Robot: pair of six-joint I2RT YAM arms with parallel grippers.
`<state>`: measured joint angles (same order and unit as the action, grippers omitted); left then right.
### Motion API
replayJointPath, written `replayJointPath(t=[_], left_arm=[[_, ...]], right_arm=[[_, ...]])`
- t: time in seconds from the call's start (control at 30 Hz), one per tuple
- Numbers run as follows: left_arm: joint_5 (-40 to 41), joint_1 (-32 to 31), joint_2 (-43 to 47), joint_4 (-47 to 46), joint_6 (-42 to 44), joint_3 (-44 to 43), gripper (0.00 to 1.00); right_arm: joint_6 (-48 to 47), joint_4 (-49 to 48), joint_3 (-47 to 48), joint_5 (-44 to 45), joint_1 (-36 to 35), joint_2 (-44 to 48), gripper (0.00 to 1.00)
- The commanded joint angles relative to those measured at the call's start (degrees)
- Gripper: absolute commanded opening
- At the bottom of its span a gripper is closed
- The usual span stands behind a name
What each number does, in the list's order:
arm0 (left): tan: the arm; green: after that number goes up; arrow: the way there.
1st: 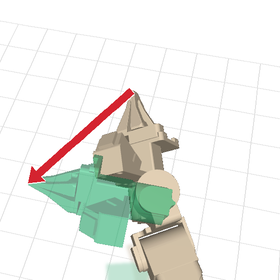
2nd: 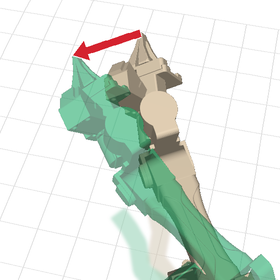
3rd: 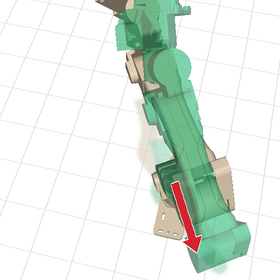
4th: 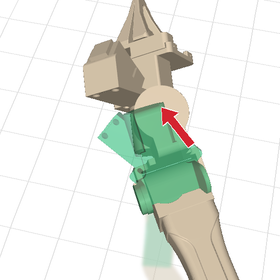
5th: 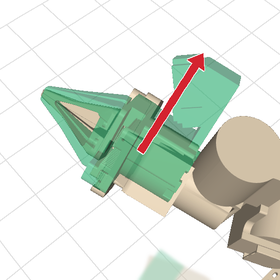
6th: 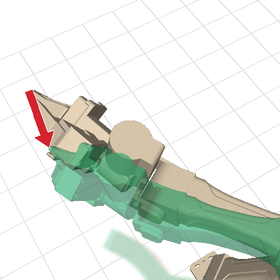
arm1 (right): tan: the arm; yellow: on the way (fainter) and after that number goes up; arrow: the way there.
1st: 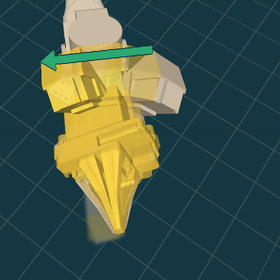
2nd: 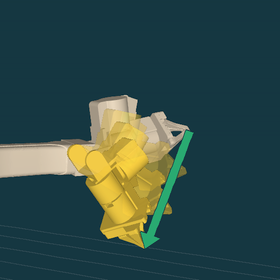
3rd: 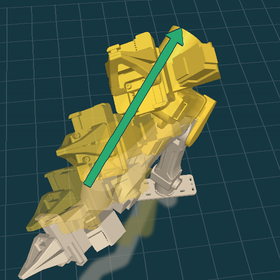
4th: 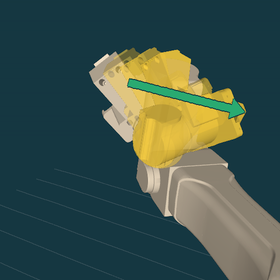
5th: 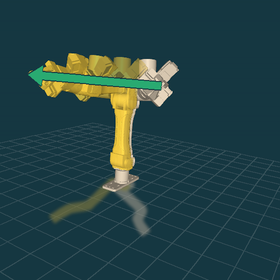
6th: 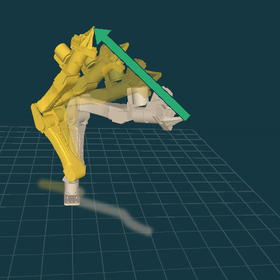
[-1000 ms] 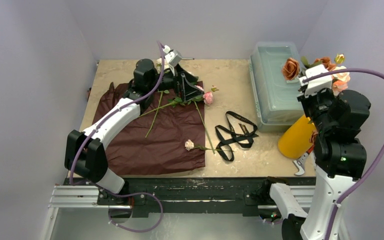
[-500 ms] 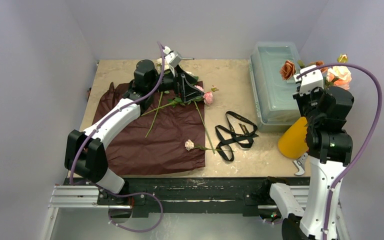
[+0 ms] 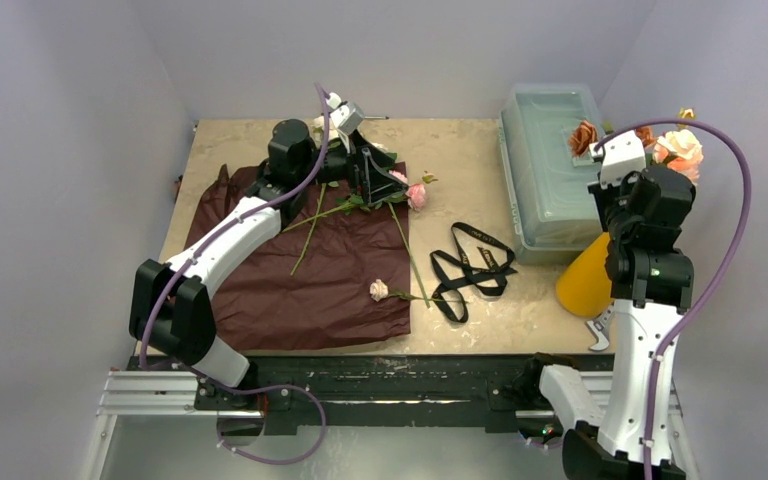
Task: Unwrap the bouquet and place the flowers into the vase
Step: Insert the fake flower into the vase.
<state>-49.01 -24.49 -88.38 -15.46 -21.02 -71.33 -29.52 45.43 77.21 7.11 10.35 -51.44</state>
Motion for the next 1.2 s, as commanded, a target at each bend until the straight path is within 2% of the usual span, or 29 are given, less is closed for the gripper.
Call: replayJointPath(t=[0.0, 0.3, 0.33, 0.43, 0.5, 0.83, 1.0, 1.17], left_arm=[[-0.38, 0.45, -0.29, -1.46, -0.17, 0.55, 0.96], [0.26, 0.67, -2.28, 1.61, 1.14, -1.07, 0.96], [0.39, 0.67, -2.51, 1.56, 1.15, -1.22, 0.96], [0.54, 0.67, -3.14, 1.72, 0.99, -1.75, 0.96], [0.63, 0.67, -3.45, 2.18, 0.88, -2.1, 0.96], [2.42, 0.67, -4.43, 5.15, 1.49, -2.07, 0.99], [4.61, 0.67, -5.22, 10.48, 4.41, -3.15, 0.99], [6.78, 0.67, -5.0, 12.61, 5.57, -2.92, 1.0]], right_arm=[[1.02, -2.58, -0.82, 1.88, 2.05, -0.6, 0.0], [2.11, -0.56, -1.05, 1.3, 5.52, -3.01, 0.0], [2.28, -0.34, -0.87, 1.44, 5.49, -3.17, 0.03], [3.2, 1.15, 0.44, 1.82, 5.69, -3.93, 0.3], [4.43, 2.51, 2.58, 1.38, 5.75, -4.34, 0.43], [8.74, 9.96, 11.54, -0.33, 5.8, -4.56, 0.85], [10.04, 14.41, 16.33, -3.34, 5.82, -3.66, 0.98], [10.32, 21.91, 23.4, -4.47, 5.81, -4.53, 0.98]])
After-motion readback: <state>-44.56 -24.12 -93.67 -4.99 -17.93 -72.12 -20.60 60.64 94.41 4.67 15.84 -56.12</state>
